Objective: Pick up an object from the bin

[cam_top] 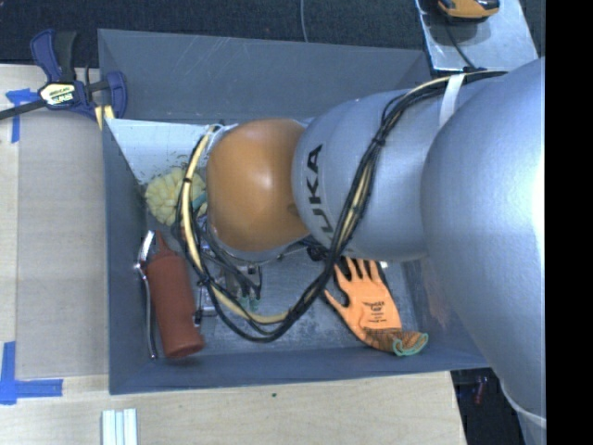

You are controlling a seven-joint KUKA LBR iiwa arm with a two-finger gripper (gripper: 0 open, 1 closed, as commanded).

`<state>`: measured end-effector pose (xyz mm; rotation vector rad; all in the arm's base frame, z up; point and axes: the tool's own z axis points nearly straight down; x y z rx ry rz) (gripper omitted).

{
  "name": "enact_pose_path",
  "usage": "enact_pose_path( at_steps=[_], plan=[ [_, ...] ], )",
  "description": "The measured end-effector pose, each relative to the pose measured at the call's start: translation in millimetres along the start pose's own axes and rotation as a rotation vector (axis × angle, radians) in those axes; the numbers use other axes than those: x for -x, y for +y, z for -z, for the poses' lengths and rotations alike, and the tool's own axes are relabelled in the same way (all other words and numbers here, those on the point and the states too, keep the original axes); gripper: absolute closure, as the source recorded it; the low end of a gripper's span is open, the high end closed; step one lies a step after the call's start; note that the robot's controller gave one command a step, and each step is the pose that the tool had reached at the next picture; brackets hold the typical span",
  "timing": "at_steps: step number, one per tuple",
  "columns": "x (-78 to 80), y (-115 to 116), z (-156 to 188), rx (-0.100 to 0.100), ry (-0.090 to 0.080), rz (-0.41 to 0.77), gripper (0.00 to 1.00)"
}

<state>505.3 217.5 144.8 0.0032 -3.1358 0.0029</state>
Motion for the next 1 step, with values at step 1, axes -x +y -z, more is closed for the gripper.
enact_pose_path(
  at_steps=[1],
  plan=[
    [2.2,-0.4,4.3,0.003,-0.008,-0.003,0.0]
  ],
)
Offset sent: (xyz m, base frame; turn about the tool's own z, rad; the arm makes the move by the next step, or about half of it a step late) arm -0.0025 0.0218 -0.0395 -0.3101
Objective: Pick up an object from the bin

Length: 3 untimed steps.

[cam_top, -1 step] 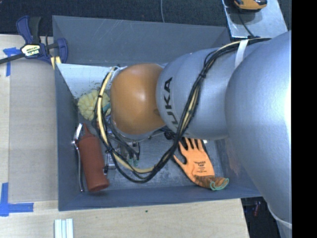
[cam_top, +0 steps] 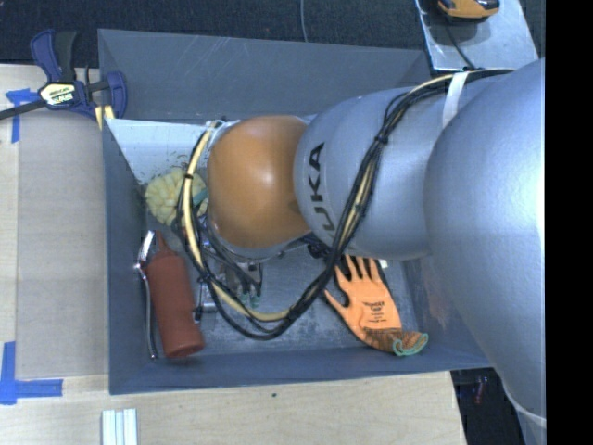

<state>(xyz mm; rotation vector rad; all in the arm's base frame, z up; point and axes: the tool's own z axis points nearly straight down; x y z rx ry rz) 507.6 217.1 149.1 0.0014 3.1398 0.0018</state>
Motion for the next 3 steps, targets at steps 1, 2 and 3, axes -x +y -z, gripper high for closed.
enact_pose_path(
  at_steps=[1,2,3],
  plan=[
    [-1.8,14.9,-29.0,0.0,-0.002,0.22,0.0],
    [3.9,19.1,-38.3,-0.001,-0.006,0.516,0.0],
    [2.3,22.3,-59.0,-0.002,-0.011,0.545,0.0]
  ],
)
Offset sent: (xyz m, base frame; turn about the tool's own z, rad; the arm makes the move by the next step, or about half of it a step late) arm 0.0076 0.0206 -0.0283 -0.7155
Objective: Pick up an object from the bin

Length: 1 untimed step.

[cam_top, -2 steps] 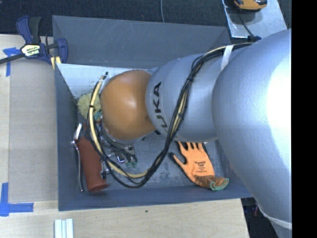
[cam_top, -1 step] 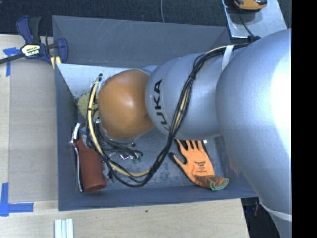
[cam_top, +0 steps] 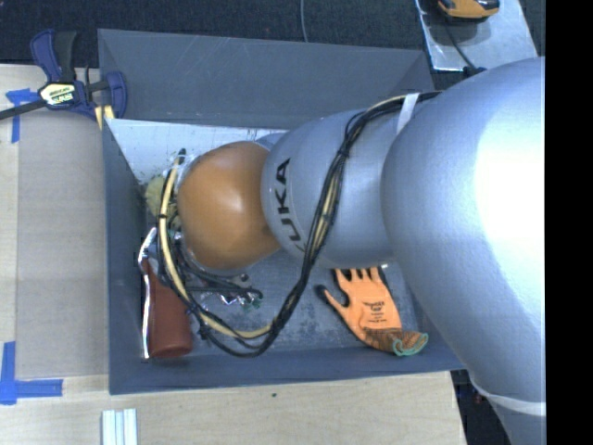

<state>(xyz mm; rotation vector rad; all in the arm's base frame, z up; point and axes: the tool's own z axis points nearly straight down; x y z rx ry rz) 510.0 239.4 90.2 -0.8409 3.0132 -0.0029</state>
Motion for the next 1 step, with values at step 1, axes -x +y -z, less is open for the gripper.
enact_pose_path(
  at_steps=[1],
  plan=[
    [3.9,-6.1,-0.3,0.002,-0.01,0.119,0.0]
  ],
)
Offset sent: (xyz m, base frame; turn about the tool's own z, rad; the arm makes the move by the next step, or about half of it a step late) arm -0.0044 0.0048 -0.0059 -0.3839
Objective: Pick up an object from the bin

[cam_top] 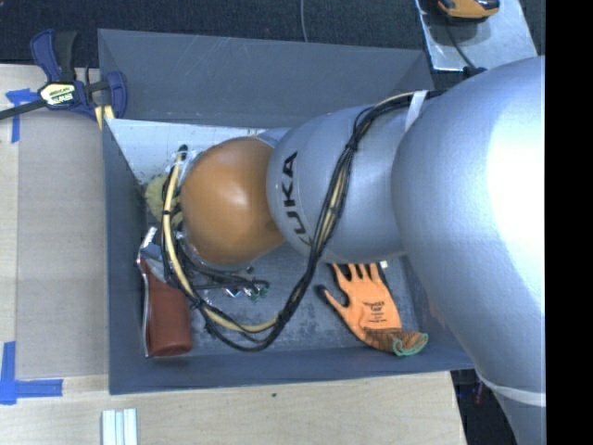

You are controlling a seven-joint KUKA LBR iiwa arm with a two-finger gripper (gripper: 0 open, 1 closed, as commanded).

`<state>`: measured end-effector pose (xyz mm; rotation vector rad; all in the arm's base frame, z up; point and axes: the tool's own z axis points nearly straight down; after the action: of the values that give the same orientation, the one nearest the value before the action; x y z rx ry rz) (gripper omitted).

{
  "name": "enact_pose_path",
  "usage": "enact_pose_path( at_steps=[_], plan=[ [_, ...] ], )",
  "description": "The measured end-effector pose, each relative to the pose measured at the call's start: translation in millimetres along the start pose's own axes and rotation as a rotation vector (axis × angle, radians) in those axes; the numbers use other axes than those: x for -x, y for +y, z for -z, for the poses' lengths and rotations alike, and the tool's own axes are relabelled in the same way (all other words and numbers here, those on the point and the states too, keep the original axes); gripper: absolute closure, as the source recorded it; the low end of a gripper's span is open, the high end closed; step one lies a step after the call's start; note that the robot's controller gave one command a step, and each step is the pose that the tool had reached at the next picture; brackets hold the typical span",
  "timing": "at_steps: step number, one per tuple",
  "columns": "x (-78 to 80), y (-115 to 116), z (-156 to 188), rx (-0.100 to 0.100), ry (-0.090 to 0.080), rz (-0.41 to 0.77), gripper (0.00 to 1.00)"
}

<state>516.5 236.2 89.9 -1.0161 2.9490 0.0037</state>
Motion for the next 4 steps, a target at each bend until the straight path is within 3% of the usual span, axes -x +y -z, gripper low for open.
enact_pose_path(
  at_steps=[1,2,3,4],
  plan=[
    [0.3,13.8,-1.7,-0.001,0.0,0.265,0.0],
    [-0.7,5.3,-12.5,-0.005,0.001,0.594,0.0],
    [32.9,-17.2,-19.4,0.0,0.004,0.827,0.0],
    [30.1,-35.3,-12.9,0.003,0.004,1.371,1.0]
  ],
)
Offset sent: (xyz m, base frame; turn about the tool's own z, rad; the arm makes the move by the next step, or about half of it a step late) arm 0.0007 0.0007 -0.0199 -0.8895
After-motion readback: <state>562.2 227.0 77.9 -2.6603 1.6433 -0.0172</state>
